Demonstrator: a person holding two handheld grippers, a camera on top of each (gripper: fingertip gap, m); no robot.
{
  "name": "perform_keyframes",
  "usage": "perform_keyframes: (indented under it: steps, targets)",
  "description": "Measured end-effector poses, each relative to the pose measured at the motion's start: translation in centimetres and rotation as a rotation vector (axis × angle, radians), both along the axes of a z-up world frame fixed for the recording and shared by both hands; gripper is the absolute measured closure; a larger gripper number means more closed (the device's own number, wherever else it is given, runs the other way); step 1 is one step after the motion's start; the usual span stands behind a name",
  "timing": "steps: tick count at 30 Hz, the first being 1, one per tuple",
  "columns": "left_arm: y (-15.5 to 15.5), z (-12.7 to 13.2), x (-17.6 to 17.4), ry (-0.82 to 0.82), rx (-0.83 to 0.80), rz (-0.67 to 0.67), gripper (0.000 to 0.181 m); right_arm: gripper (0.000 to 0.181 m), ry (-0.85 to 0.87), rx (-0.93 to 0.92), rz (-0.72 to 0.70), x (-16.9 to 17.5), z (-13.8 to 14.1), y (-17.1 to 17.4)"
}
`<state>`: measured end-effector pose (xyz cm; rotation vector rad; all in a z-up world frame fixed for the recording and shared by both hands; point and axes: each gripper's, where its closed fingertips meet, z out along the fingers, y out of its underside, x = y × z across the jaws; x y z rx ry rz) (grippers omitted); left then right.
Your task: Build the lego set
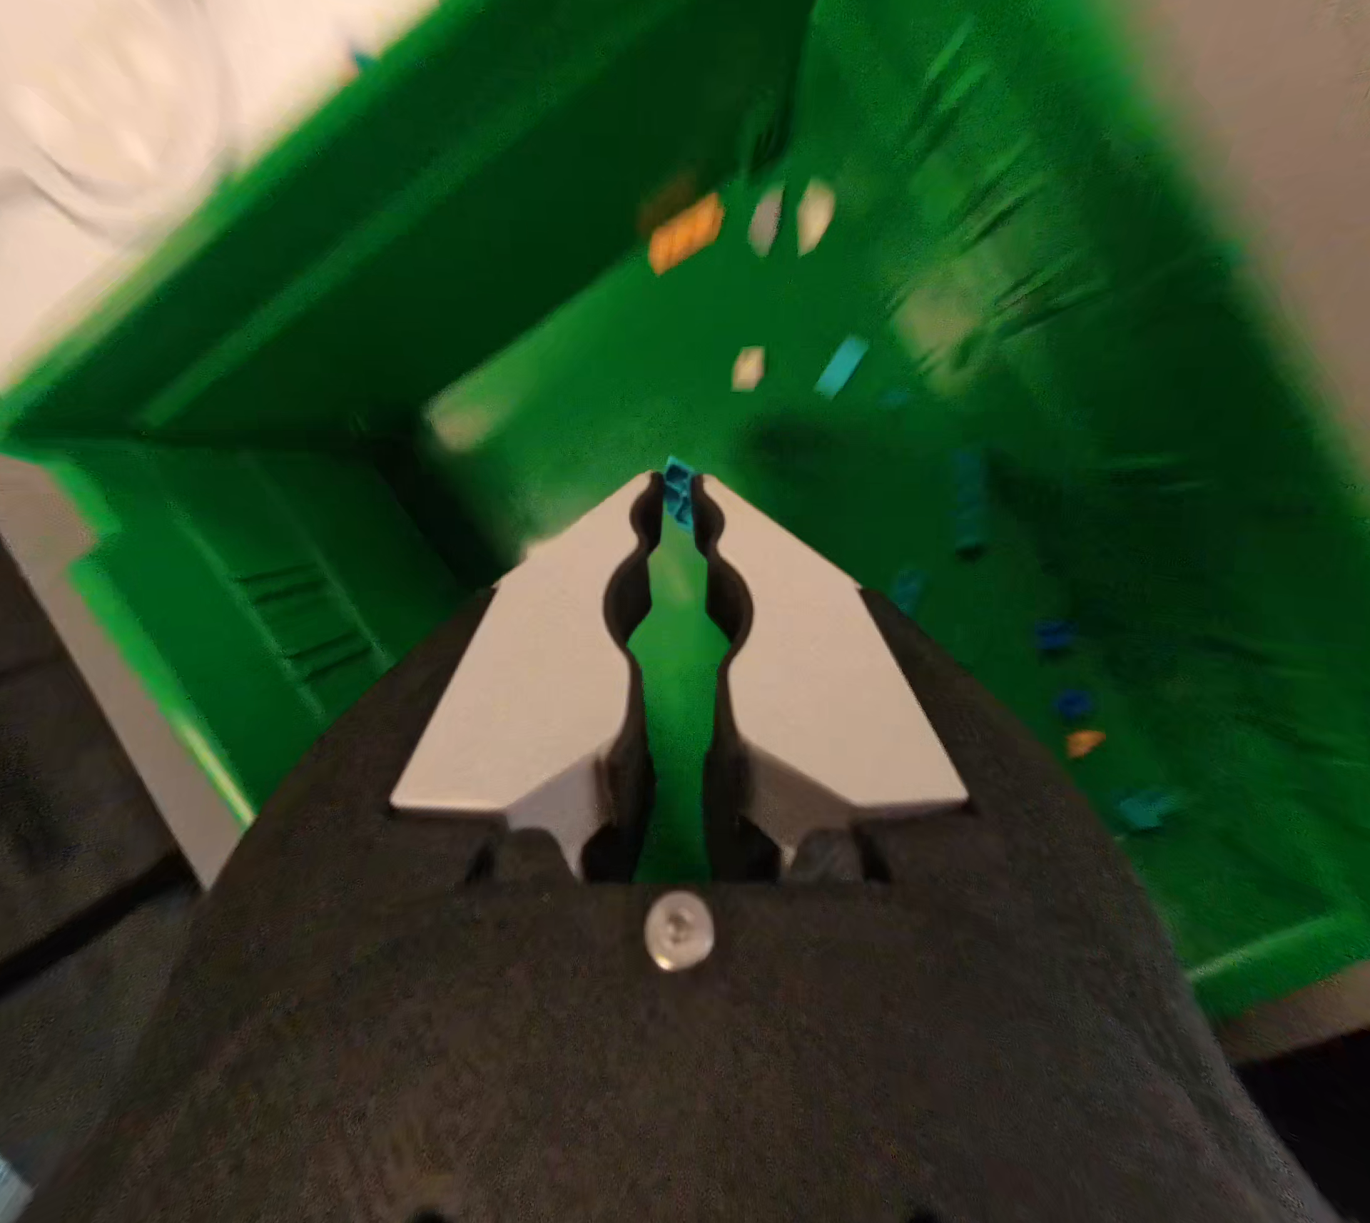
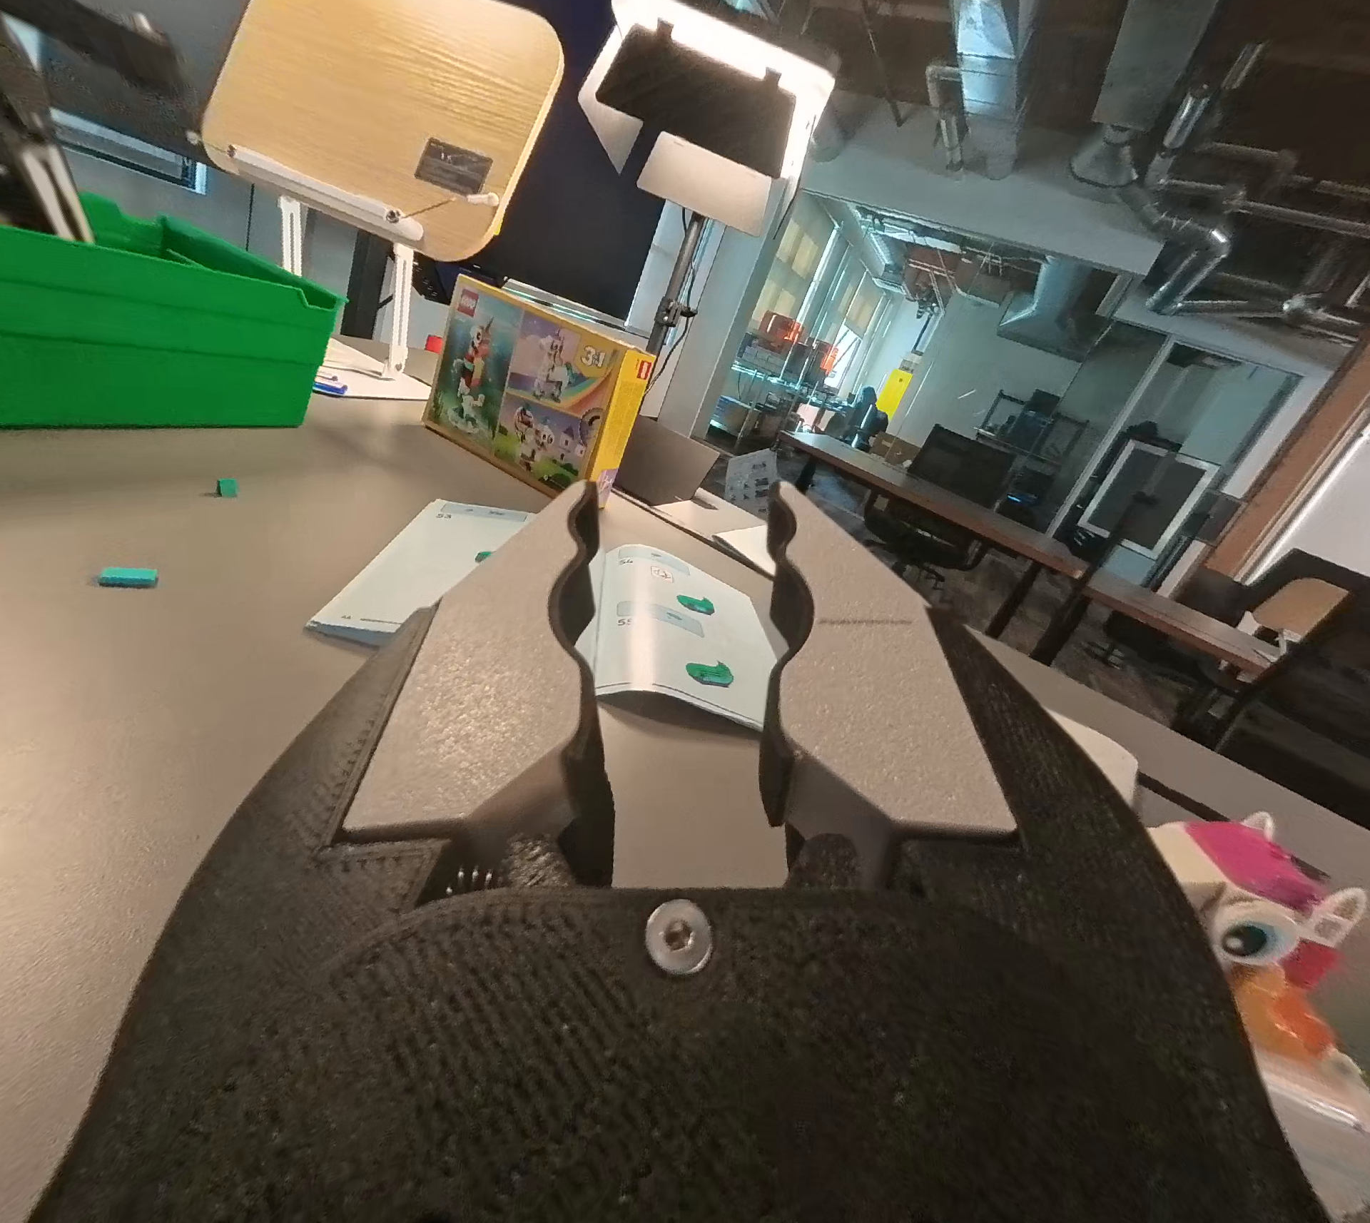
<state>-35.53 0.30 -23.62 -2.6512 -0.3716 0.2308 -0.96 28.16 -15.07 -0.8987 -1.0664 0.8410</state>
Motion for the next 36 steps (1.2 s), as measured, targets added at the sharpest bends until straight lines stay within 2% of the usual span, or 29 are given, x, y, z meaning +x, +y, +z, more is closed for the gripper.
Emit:
perform_keyframes:
  steps: [1, 4, 6, 7, 9, 12, 14, 17, 19, 21, 25, 32, 34, 36]
  targets:
    - [1.3, 2.8, 1.3, 0.043, 0.129, -0.013, 0.174, 0.137, 0.007, 0.002, -0.002, 0.2, 0.2, 0.0]
    - [3.7, 11.0, 7.7, 0.134, 0.456, -0.109, 0.174, 0.138, 0.035, 0.002, -0.005, 0.7, 0.9, 0.0]
    - [4.7, 14.3, 13.2, 0.146, 0.598, -0.215, 0.174, 0.138, 0.05, 0.003, -0.001, 0.9, 1.3, -0.1]
    - [5.2, 14.9, 15.9, 0.137, 0.635, -0.269, 0.174, 0.138, 0.052, 0.003, 0.004, 0.9, 1.4, -0.2]
    - [6.5, 13.9, 20.8, 0.096, 0.626, -0.379, 0.174, 0.138, 0.05, 0.008, 0.009, 0.9, 1.4, -0.3]
    - [9.3, 10.0, 26.1, 0.015, 0.578, -0.492, 0.175, 0.138, 0.044, 0.025, 0.013, 0.8, 1.5, -0.6]
    - [11.7, 8.5, 28.3, -0.069, 0.67, -0.514, 0.175, 0.139, 0.039, 0.028, 0.041, 0.7, 1.4, -1.1]
    - [14.5, 9.9, 30.0, -0.281, 1.006, -0.447, 0.175, 0.147, 0.019, -0.004, 0.222, 0.3, 1.2, -4.1]
    - [15.5, 11.3, 29.8, -0.47, 1.229, -0.361, 0.175, 0.148, -0.035, -0.129, 0.378, -0.6, 0.6, -6.3]
    - [16.2, 11.5, 29.5, -0.617, 1.341, -0.282, 0.175, 0.148, -0.076, -0.236, 0.447, -1.6, 0.4, -7.7]
    - [17.5, 10.6, 30.1, -0.615, 1.358, -0.253, 0.175, 0.152, -0.139, -0.241, 0.43, -3.3, 0.3, -9.3]
    - [18.0, 9.7, 31.0, -0.583, 1.303, -0.275, 0.175, 0.17, -0.154, -0.213, 0.42, -4.0, 0.2, -10.4]
    - [17.9, 9.3, 30.8, -0.575, 1.29, -0.266, 0.175, 0.179, -0.175, -0.181, 0.419, -4.1, -0.2, -10.8]
    - [17.7, 8.5, 30.4, -0.562, 1.247, -0.248, 0.175, 0.181, -0.218, -0.091, 0.38, -4.3, -0.8, -10.6]
